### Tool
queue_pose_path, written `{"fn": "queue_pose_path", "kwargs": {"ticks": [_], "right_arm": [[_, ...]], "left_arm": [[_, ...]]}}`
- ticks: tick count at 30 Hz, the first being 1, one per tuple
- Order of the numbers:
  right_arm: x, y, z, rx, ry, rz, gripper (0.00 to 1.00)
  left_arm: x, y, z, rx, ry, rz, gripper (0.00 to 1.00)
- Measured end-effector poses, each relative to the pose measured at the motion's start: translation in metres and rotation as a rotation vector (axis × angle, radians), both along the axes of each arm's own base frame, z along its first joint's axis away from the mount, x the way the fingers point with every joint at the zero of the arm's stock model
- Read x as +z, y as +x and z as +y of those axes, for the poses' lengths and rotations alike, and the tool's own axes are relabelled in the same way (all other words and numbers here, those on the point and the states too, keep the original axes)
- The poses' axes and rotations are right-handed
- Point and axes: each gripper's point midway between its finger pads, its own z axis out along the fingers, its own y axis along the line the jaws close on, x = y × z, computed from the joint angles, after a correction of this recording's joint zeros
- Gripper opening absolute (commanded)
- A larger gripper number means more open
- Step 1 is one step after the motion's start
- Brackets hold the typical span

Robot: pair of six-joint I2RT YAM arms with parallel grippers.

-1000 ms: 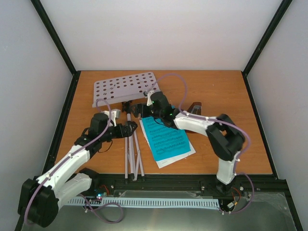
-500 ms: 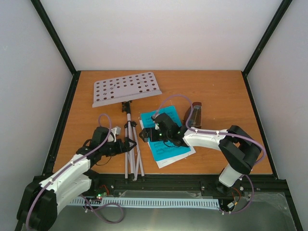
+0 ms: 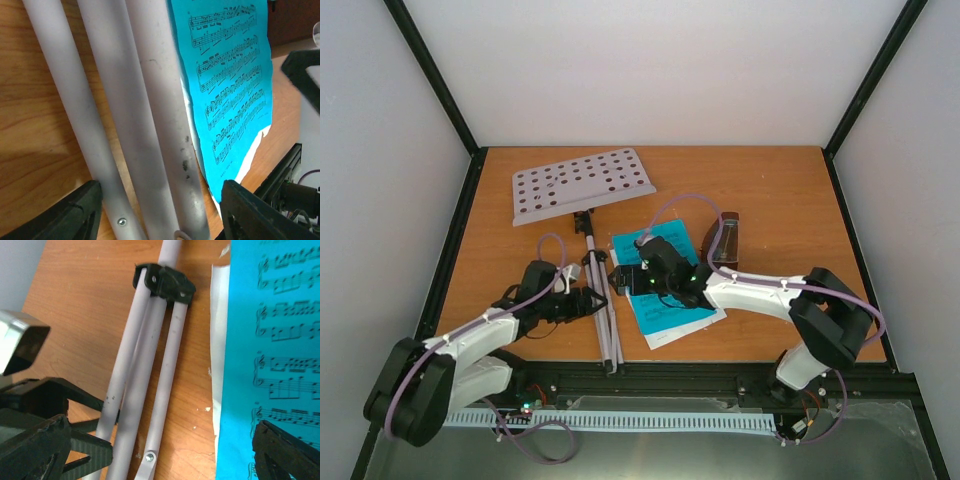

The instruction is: Pack up the instrument practice props

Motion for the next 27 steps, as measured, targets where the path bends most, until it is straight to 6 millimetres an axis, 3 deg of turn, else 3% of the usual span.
{"fn": "queue_pose_path", "kwargs": {"ticks": [2, 6, 9, 11, 14, 19, 23, 25, 27], "right_arm": [[0.008, 0.002, -0.003, -0.013, 0.005, -0.023, 0.97], [0.027, 0.005, -0.007, -0.021, 0.022, -0.075, 0.99], [0.040, 0.004, -0.012, -0.010, 0.018, -0.114, 1.00], [0.048, 0.004, -0.018, -0.004, 0.000, -0.151, 1.00], [0.070, 0.006, -0.030, 0.012, -0.029, -0.226, 1.00], [0.134, 0.033, -0.054, -0.017, -0.013, -0.377, 1.00], [0.190, 0.079, -0.104, -0.138, 0.002, -0.481, 1.00], [0.207, 0.101, -0.139, -0.214, -0.017, -0.512, 1.00], [0.218, 0.119, -0.183, -0.307, -0.058, -0.539, 1.00]], "left_arm": [[-0.001, 0.001, -0.004, -0.014, -0.014, 0.003, 0.68], [-0.002, 0.003, -0.009, -0.034, -0.030, 0.001, 0.99], [0.006, 0.008, -0.010, -0.031, -0.025, -0.031, 1.00], [0.025, 0.016, -0.009, -0.019, -0.024, -0.092, 0.99], [0.068, 0.033, -0.012, -0.017, -0.042, -0.218, 0.99], [0.150, 0.080, -0.023, -0.033, -0.056, -0.415, 1.00], [0.201, 0.137, -0.016, -0.009, -0.040, -0.542, 1.00], [0.215, 0.163, 0.004, 0.039, -0.018, -0.591, 0.99], [0.225, 0.185, 0.036, 0.112, 0.014, -0.629, 1.00]]}}
